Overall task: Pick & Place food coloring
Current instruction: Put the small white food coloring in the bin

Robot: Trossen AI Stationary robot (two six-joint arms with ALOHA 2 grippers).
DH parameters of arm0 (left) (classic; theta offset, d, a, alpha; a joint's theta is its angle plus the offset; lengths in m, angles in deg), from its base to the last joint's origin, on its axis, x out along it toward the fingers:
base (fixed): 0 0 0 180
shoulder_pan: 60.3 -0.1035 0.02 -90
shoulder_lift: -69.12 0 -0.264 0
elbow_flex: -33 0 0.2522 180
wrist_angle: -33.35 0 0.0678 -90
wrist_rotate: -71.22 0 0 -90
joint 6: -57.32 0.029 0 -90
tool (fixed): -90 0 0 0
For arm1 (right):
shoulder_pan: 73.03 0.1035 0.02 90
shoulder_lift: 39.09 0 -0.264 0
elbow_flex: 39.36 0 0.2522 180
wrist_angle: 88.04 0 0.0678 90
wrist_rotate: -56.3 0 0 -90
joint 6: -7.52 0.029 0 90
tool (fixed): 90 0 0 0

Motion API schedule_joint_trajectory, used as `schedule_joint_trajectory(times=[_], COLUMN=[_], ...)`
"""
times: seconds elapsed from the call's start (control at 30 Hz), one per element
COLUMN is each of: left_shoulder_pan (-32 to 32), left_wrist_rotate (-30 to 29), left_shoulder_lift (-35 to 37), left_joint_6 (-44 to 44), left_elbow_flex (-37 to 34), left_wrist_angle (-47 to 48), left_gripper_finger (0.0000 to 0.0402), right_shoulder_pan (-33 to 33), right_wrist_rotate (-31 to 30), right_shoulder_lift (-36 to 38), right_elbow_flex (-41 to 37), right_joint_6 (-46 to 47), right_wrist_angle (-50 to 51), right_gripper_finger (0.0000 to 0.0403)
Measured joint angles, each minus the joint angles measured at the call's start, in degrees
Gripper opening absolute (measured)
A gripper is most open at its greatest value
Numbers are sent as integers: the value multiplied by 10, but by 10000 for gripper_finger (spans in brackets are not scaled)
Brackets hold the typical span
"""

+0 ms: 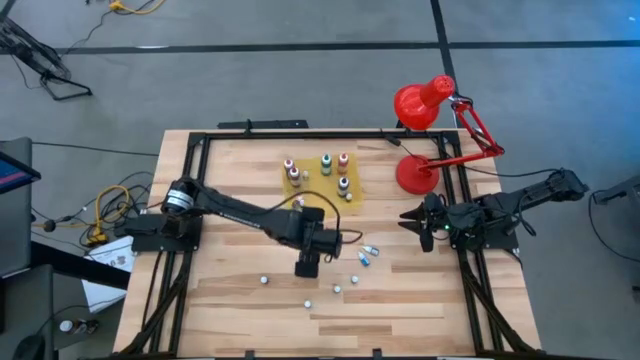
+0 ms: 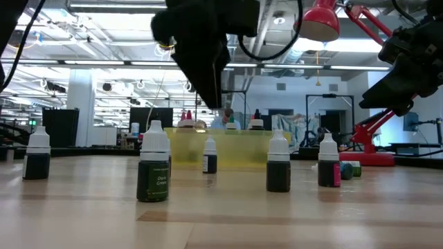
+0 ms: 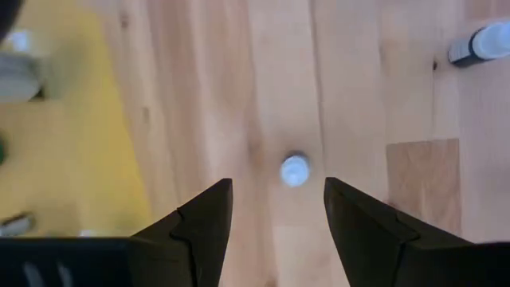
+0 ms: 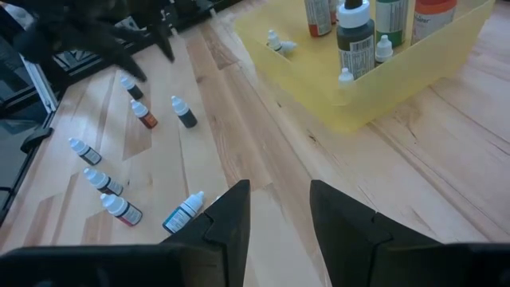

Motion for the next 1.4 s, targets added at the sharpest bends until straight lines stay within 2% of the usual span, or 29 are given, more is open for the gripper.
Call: schedule_joint_trajectory(times=[0.4, 0.73, 1.0, 1.27, 1.4], left_shoulder_pan=[13, -3, -17, -20, -21], left_wrist_rotate=[15, 34, 48, 62, 61], left_shoulder_lift=[1, 1, 1, -54, -55], left_joint_6=[1, -27, -28, -28, -24], left_elbow_flex=[-100, -109, -109, -109, -108], left_wrist_angle=[-142, -149, -144, -137, -137], left_gripper_finger=[193, 190, 155, 147, 147], right_shoulder_pan=[0, 0, 0, 0, 0], right_wrist_rotate=[0, 0, 0, 0, 0], right_shoulder_lift=[0, 0, 0, 0, 0], right_elbow_flex=[0, 0, 0, 0, 0], right_joint_6=[0, 0, 0, 0, 0], right_wrist_angle=[0, 0, 0, 0, 1], right_gripper_finger=[122, 122, 122, 122, 122])
